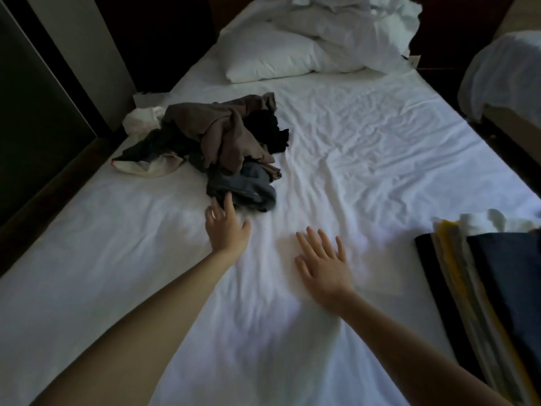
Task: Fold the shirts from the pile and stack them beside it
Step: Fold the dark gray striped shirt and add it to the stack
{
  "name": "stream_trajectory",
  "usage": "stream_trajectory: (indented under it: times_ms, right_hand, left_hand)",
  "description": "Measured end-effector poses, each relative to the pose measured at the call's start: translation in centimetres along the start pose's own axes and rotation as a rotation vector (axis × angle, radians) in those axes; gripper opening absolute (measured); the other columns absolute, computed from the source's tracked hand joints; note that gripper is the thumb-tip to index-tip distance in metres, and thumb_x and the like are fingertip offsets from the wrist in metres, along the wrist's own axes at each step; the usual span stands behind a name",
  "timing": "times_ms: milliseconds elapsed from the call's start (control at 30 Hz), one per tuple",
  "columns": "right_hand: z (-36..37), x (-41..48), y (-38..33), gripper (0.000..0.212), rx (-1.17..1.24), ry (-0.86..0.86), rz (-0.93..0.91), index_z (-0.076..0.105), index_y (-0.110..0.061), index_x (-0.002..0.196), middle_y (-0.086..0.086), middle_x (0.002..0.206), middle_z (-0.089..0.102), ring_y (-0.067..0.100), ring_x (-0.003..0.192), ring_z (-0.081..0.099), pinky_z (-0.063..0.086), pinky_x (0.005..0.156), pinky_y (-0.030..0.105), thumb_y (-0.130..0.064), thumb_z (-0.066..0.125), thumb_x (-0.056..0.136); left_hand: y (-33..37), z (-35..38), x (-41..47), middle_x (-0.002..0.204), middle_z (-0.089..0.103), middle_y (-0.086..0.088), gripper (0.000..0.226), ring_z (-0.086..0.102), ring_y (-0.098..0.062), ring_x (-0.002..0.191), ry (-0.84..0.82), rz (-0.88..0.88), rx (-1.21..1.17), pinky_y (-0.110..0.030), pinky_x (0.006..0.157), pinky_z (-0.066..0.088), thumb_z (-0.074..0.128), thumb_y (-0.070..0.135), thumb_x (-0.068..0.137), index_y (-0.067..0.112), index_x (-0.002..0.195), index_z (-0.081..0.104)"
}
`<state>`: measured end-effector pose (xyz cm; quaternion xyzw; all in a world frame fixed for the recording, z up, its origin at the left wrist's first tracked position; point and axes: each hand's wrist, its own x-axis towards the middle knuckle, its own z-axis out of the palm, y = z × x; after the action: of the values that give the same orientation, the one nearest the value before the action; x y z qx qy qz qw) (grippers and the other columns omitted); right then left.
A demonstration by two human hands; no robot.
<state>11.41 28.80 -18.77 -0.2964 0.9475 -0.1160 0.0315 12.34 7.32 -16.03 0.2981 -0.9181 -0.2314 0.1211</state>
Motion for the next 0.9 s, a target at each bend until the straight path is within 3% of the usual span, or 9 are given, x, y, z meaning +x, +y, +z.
stream_trajectory:
  times_ms: [67, 133, 233, 300, 400, 500, 633, 733, 900]
  right_hand:
    - [0.5, 0.5, 0.4, 0.072, 0.028, 0.030, 0.007, 0.003, -0.035, 0.150, -0.015, 0.150, -0.011, 0.009, 0.144, -0.009, -0.018, 0.112, 0.034, -0.055, -0.007, 0.081]
    - [1.0, 0.7, 0.5, 0.069, 0.049, 0.048, 0.021, 0.011, -0.033, 0.150, -0.012, 0.154, 0.000, 0.012, 0.144, -0.003, -0.014, 0.113, 0.033, -0.055, 0.001, 0.085]
    - [2.0, 0.8, 0.7, 0.058, 0.009, 0.115, 0.015, 0.037, -0.027, 0.144, -0.002, 0.150, 0.035, 0.022, 0.140, 0.029, 0.007, 0.112, 0.037, -0.047, 0.022, 0.091]
    - [2.5, 0.8, 0.8, 0.053, -0.004, 0.165, 0.007, 0.046, -0.024, 0.139, 0.002, 0.143, 0.046, 0.026, 0.133, 0.042, 0.012, 0.109, 0.037, -0.043, 0.030, 0.092]
    - [2.6, 0.6, 0.9, 0.053, 0.018, 0.187, 0.001, 0.042, -0.024, 0.141, 0.001, 0.145, 0.044, 0.026, 0.134, 0.040, 0.012, 0.110, 0.037, -0.042, 0.028, 0.093]
    - [1.7, 0.4, 0.5, 0.062, 0.083, 0.145, -0.002, 0.014, -0.027, 0.148, -0.007, 0.153, 0.019, 0.018, 0.143, 0.021, 0.001, 0.113, 0.034, -0.051, 0.017, 0.090]
    - [0.6, -0.6, 0.3, 0.084, 0.141, 0.132, -0.040, -0.010, -0.022, 0.145, -0.010, 0.153, 0.002, 0.009, 0.144, 0.006, -0.008, 0.114, 0.028, -0.068, 0.018, 0.081]
    - [-0.5, -1.3, -0.5, 0.101, 0.144, 0.141, -0.116, -0.002, -0.018, 0.151, -0.002, 0.151, 0.013, 0.016, 0.142, 0.012, -0.001, 0.113, 0.036, -0.076, 0.033, 0.076]
    - [-2.5, -1.7, -3.3, 0.089, 0.166, 0.062, -0.370, 0.023, -0.025, 0.142, 0.003, 0.145, 0.043, 0.018, 0.139, 0.027, 0.012, 0.115, 0.045, -0.069, 0.050, 0.070]
  left_hand:
    - [-0.1, 1.6, 1.5, 0.158, 0.005, -0.017, 0.075, 0.009, -0.038, 0.144, 0.133, 0.098, 0.084, -0.049, 0.112, 0.016, 0.064, 0.027, 0.088, 0.022, 0.150, 0.022]
    - [-0.2, 3.5, 2.8, 0.158, 0.014, -0.014, 0.062, 0.012, -0.037, 0.144, 0.150, 0.152, 0.105, -0.054, 0.110, 0.016, 0.066, 0.027, 0.086, 0.023, 0.143, 0.042]
    - [-0.5, 5.3, 4.3, 0.137, 0.050, -0.022, 0.025, 0.044, -0.046, 0.125, 0.274, 0.200, 0.016, -0.057, 0.095, 0.038, 0.072, 0.015, 0.077, 0.006, 0.100, 0.071]
    - [-0.8, 5.3, 4.8, 0.111, 0.063, -0.026, 0.018, 0.059, -0.048, 0.102, 0.338, 0.247, -0.033, -0.056, 0.082, 0.048, 0.066, 0.015, 0.077, -0.001, 0.084, 0.070]
    - [-0.7, 4.7, 3.6, 0.080, 0.062, -0.023, 0.028, 0.062, -0.041, 0.079, 0.370, 0.381, -0.155, -0.042, 0.071, 0.051, 0.052, 0.020, 0.085, -0.004, 0.076, 0.063]
    - [0.1, 3.9, 0.0, 0.074, 0.060, -0.020, 0.031, 0.059, -0.036, 0.072, 0.284, 0.375, -0.280, -0.035, 0.067, 0.036, 0.047, 0.024, 0.089, -0.002, 0.075, 0.058]
    - [-0.4, 2.8, -4.9, 0.071, 0.060, -0.016, 0.033, 0.058, -0.034, 0.070, 0.217, 0.380, -0.284, -0.032, 0.063, 0.035, 0.047, 0.029, 0.091, 0.002, 0.074, 0.058]
    - [-1.3, 1.3, -8.2, 0.067, 0.057, -0.015, 0.028, 0.057, -0.032, 0.065, 0.177, 0.423, -0.226, -0.031, 0.060, 0.033, 0.047, 0.025, 0.086, 0.003, 0.070, 0.055]
    - [-1.5, -0.5, -12.5, 0.068, 0.063, -0.012, 0.023, 0.057, -0.027, 0.067, 0.095, 0.498, -0.164, -0.029, 0.061, 0.034, 0.050, 0.022, 0.082, 0.004, 0.073, 0.062]
